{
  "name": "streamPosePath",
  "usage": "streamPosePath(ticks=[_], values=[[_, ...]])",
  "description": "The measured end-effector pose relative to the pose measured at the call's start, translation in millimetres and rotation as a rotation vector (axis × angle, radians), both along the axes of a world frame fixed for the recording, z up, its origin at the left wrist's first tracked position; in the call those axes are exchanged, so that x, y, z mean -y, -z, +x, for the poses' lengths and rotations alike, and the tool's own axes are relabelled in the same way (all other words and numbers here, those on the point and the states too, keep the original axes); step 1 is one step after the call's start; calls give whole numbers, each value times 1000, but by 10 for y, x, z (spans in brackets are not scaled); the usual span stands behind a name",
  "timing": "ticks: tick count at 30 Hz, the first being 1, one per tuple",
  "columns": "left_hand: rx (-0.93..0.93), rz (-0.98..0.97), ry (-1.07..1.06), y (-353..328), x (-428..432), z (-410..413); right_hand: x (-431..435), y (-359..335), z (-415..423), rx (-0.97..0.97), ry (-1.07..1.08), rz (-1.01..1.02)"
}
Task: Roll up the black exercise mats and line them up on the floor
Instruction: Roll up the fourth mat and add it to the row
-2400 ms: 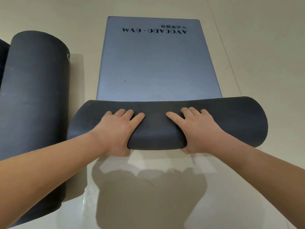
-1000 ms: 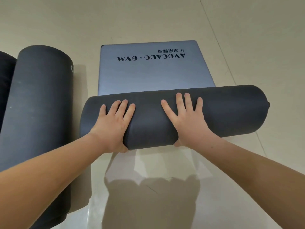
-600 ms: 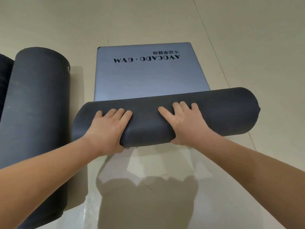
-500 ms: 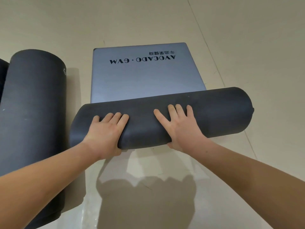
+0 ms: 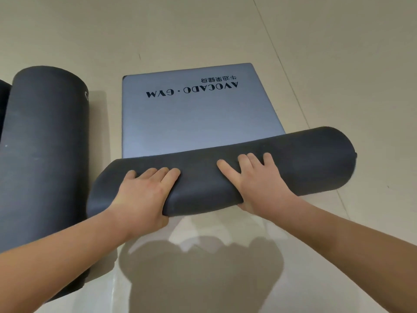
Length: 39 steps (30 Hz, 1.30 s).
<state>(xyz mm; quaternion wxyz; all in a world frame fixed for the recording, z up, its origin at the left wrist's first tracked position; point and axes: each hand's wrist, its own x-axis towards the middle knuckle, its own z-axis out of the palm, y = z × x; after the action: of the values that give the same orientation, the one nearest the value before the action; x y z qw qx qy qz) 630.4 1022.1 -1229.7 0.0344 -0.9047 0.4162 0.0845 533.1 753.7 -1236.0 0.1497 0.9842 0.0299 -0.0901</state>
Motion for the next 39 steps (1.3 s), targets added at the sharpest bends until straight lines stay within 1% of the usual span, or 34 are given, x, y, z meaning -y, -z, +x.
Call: streamPosePath(ticks=[1, 3, 5, 6, 8, 10, 12, 14, 16, 18, 20, 22, 23, 24, 26, 27, 28, 30, 32, 34, 36, 39], values=[[-19, -13, 10, -24, -72, -91, -62, -39, -126, -29, 6, 17], [-106, 21, 30, -115, -159, -243, -181, -179, -330, -163, 33, 34], [-243, 125, 27, -283, -127, -278, -209, -313, -376, -304, 30, 44], [-305, 179, 20, -371, -72, -236, -185, -373, -334, -335, 16, 69], [-416, 244, -5, -496, 52, -16, -97, -467, -183, -343, 27, 147], [-548, 246, -71, -538, 172, 348, -5, -554, -73, -311, 86, 218], [-646, 192, -157, -542, 236, 683, 30, -571, -41, -261, 116, 217], [-688, 144, -205, -486, 216, 881, -60, -512, -46, -291, 133, 183], [-618, 139, -197, -423, 172, 888, -190, -351, -82, -326, 134, 85], [-440, 106, -128, -402, 121, 780, -237, -210, -58, -313, 144, 10], [-219, 9, -22, -373, -5, 595, -173, -189, 88, -326, 139, 13], [-3, -86, 78, -283, -147, 401, -50, -281, 328, -376, 108, 58], [81, -69, 113, -221, -186, 312, 15, -355, 455, -405, 98, 92], [97, 21, 103, -153, -201, 213, 67, -437, 564, -437, 97, 125], [24, 225, 17, -52, -135, 125, 145, -552, 724, -472, 118, 177], [-5, 281, -27, 19, -86, 133, 172, -580, 768, -465, 123, 182], [-8, 298, -58, 84, -45, 154, 182, -602, 779, -441, 114, 173], [15, 287, -73, 180, -9, 197, 147, -599, 695, -331, 60, 131], [-3, 261, -85, 260, -66, 251, 56, -509, 480, -229, 36, 105], [-13, 212, -68, 282, -122, 274, -92, -369, 238, -239, 51, 66], [-32, 172, -55, 294, -150, 310, -200, -168, 117, -256, 76, -16], [-81, 179, -52, 189, -59, 450, -169, -2, 208, -188, 78, -30]])
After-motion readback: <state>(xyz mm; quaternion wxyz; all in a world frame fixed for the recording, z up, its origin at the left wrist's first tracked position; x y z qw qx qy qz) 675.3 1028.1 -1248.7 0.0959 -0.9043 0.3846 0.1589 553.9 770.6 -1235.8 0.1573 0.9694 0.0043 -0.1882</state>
